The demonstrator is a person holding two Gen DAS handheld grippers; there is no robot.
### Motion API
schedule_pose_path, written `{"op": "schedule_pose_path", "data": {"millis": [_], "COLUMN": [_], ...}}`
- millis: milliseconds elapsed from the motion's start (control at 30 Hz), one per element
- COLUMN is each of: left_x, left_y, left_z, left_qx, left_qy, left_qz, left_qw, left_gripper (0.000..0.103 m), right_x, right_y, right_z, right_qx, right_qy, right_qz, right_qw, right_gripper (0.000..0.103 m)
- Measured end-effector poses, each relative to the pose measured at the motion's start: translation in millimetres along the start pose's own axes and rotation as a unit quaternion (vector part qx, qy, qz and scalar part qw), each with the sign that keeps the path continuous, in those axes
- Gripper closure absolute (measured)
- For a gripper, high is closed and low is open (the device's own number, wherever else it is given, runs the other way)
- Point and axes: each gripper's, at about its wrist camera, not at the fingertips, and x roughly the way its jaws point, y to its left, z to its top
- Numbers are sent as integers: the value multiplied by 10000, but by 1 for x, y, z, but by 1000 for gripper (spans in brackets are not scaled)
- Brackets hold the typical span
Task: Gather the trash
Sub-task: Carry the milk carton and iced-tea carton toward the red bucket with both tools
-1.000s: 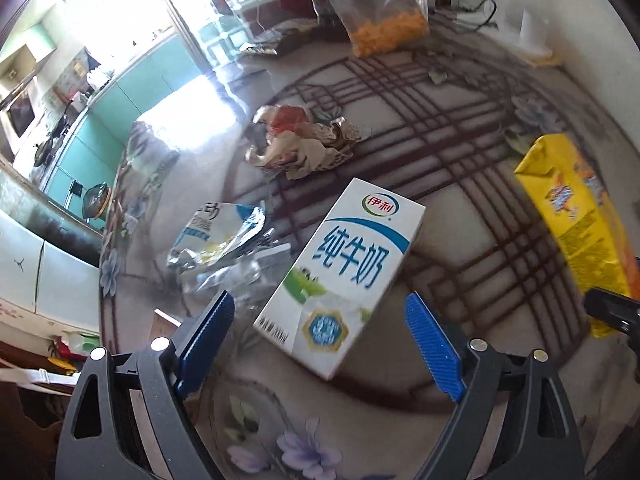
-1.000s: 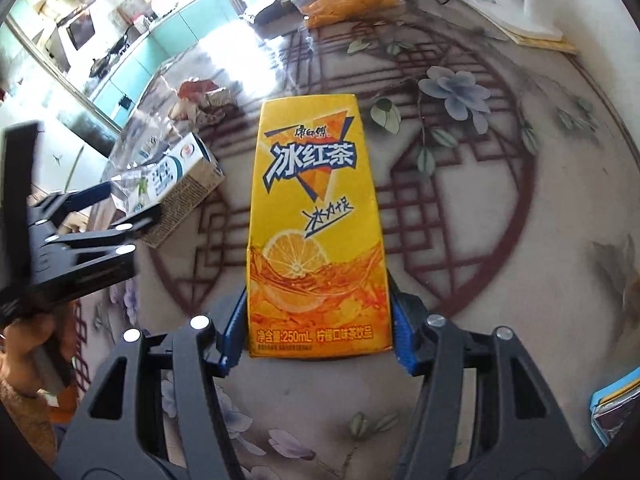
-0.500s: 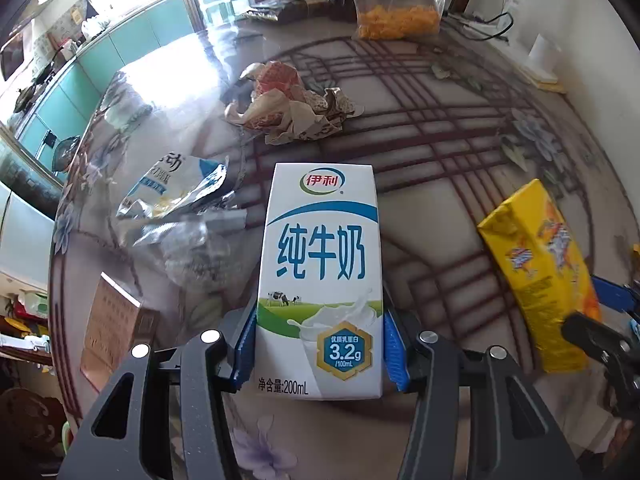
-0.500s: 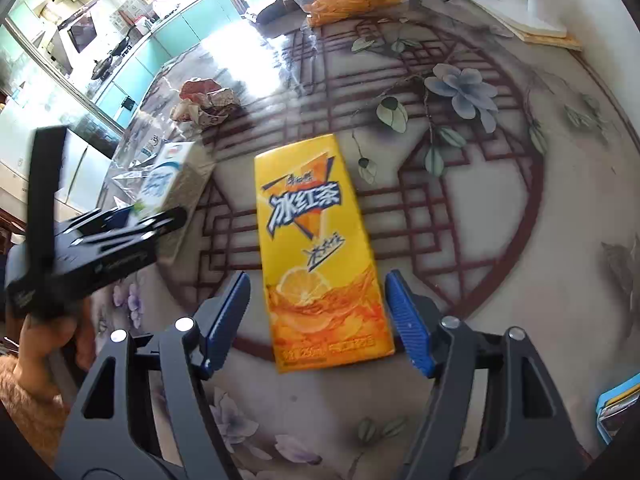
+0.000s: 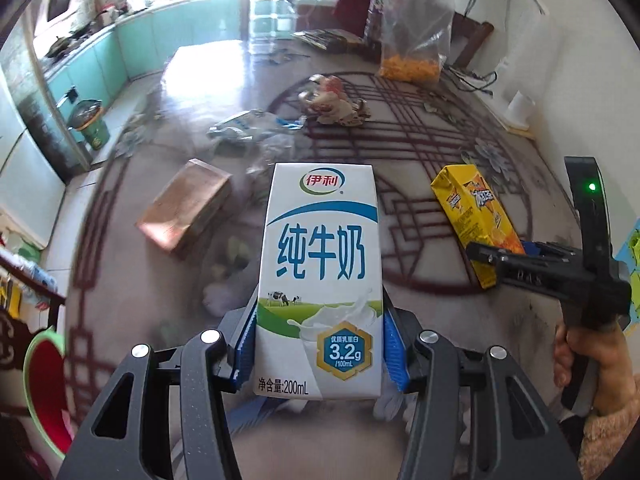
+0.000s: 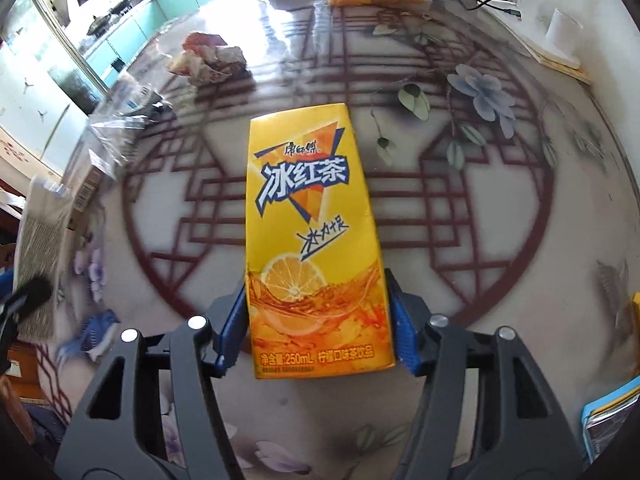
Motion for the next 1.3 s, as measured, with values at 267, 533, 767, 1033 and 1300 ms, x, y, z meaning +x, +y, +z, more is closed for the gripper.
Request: {"op": "schedule_pose_path", "data": {"millis": [267, 533, 767, 1033, 1300], "left_x": [-57, -89, -107, -117, -117], "left_y": [43, 64, 76, 90, 110], "left_z": [-58, -94, -97, -105, -119], "left_qx": [-474, -568, -592, -748, -913], "left_qy": [-350, -493, -709, -801, -706], "left_qz": [856, 1165, 1197, 1112, 1148], "left_qw": [9946, 9903, 9885, 9877, 9867], "left_gripper": [54, 54, 54, 54, 54], "right_x": [-41, -57, -67, -74, -85], "right_y": [25, 65, 92, 111, 147], "right_z": [-25, -73, -108, -124, -127], "right_qx": [-378, -449, -473, -531, -847], "right_qy": [-379, -490, -410, -293, -327], "right_qz": [239, 589, 755, 795, 945], "right_qw": [9983, 9960, 9952, 9950, 9914], "right_gripper": [44, 44, 44, 44, 44]}}
